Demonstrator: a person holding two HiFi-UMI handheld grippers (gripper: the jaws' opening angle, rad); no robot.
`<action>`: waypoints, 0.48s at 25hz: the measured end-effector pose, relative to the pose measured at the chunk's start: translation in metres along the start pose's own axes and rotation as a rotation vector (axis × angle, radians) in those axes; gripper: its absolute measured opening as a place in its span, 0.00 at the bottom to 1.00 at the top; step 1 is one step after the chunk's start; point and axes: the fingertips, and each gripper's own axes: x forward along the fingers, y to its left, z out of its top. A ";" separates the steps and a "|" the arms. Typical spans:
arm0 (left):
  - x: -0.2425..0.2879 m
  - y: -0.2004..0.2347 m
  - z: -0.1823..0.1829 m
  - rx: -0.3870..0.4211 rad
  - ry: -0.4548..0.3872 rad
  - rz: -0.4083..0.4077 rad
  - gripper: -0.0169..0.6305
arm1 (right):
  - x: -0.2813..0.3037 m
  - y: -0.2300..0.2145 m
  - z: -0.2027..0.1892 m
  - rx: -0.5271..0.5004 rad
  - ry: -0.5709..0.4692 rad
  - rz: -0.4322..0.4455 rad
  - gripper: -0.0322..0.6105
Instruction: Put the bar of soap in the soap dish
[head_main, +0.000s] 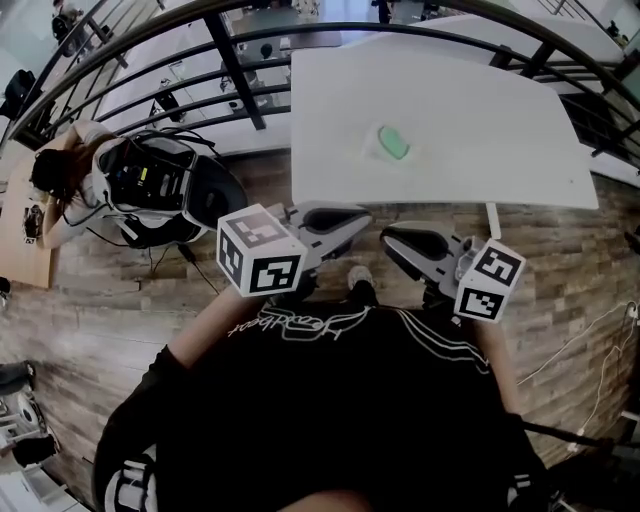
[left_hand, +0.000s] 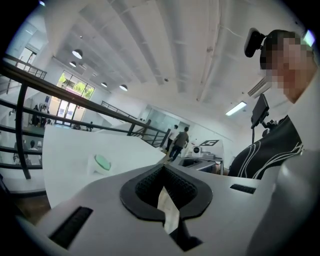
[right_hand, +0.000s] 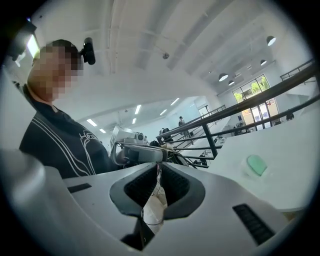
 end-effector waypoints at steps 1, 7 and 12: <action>-0.001 -0.003 -0.001 -0.001 0.001 -0.004 0.04 | 0.001 0.002 -0.002 -0.004 0.006 -0.006 0.10; -0.012 -0.017 -0.013 0.001 0.002 -0.018 0.04 | 0.007 0.012 -0.022 -0.006 0.041 -0.053 0.10; -0.017 -0.019 -0.021 -0.012 0.004 -0.025 0.04 | 0.012 0.015 -0.030 0.019 0.040 -0.079 0.09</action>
